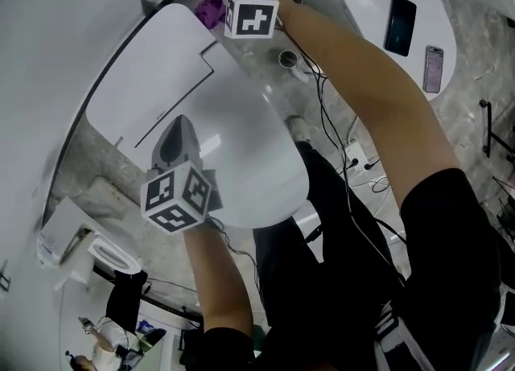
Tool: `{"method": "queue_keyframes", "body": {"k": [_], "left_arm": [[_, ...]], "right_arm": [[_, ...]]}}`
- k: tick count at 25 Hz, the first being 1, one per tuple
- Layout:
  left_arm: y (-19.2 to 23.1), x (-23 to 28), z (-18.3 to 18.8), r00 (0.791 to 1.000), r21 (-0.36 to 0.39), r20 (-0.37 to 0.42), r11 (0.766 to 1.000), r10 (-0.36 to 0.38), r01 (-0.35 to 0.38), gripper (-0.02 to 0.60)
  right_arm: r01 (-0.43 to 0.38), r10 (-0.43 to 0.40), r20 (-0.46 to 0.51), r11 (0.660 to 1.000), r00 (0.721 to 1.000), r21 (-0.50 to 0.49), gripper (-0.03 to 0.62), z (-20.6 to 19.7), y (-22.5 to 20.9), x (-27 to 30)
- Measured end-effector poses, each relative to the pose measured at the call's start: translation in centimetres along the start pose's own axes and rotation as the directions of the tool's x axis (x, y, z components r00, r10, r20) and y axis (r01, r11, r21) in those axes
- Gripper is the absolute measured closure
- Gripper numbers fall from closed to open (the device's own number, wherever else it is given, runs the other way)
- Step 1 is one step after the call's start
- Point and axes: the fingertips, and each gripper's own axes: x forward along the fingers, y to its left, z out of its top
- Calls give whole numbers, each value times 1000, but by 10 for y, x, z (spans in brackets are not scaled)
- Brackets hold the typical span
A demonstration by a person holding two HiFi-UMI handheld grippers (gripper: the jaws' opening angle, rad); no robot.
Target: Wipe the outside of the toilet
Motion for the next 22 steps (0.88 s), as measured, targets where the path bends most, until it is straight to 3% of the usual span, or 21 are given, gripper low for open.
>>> {"method": "queue_keyframes", "body": {"k": [10, 15, 22], "left_arm": [[7, 26, -37, 999, -15, -42, 999, 33, -33, 575], [-4, 28, -50, 998, -8, -52, 999, 30, -31, 575], [-6, 36, -65, 997, -16, -69, 999, 38, -39, 575]], "right_arm": [[-2, 2, 67, 1000, 998, 5, 503, -18, -4, 41], [33, -32, 25, 999, 999, -33, 503, -31, -1, 51], [18, -20, 47, 999, 999, 42, 505, -50, 16, 66]]}}
